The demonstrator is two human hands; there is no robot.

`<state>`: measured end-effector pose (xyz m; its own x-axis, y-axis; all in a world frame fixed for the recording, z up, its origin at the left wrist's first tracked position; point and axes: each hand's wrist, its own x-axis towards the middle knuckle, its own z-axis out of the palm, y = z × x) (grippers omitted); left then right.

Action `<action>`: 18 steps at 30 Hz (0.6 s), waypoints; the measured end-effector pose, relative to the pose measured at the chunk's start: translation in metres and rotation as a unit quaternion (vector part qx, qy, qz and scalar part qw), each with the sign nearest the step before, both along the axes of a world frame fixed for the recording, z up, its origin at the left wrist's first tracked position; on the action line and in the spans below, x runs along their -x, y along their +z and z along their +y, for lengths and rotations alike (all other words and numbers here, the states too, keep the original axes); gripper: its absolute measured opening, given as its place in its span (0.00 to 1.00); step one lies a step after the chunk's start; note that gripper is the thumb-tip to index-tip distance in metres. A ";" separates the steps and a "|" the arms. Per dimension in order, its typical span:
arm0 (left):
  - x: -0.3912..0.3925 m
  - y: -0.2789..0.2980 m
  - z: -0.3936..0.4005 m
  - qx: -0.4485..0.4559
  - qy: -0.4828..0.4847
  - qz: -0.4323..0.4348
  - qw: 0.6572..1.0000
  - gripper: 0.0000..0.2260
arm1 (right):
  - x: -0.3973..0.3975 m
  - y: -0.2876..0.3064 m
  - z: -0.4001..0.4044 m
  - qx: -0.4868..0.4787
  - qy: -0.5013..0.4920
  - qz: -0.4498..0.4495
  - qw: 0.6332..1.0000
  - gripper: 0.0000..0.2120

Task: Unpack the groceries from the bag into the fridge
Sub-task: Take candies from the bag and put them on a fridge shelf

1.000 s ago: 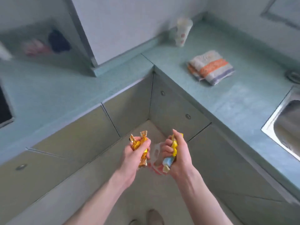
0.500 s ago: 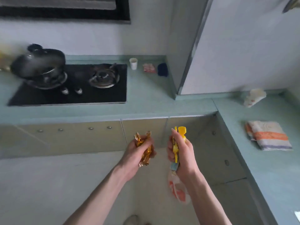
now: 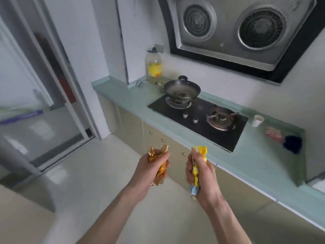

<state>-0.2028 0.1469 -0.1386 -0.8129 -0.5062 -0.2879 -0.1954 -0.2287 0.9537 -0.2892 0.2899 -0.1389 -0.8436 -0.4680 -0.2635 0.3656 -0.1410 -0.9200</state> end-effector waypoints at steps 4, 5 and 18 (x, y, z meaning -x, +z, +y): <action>-0.056 0.017 -0.062 0.009 0.074 0.015 0.997 0.17 | -0.034 0.017 -0.077 0.015 0.082 0.026 0.996 0.15; -0.071 0.020 -0.078 0.011 0.095 0.014 0.995 0.18 | -0.045 0.021 -0.098 0.018 0.097 0.028 0.995 0.15; -0.258 0.046 -0.281 0.036 0.324 0.020 0.945 0.10 | -0.191 0.063 -0.353 0.069 0.268 0.014 0.961 0.15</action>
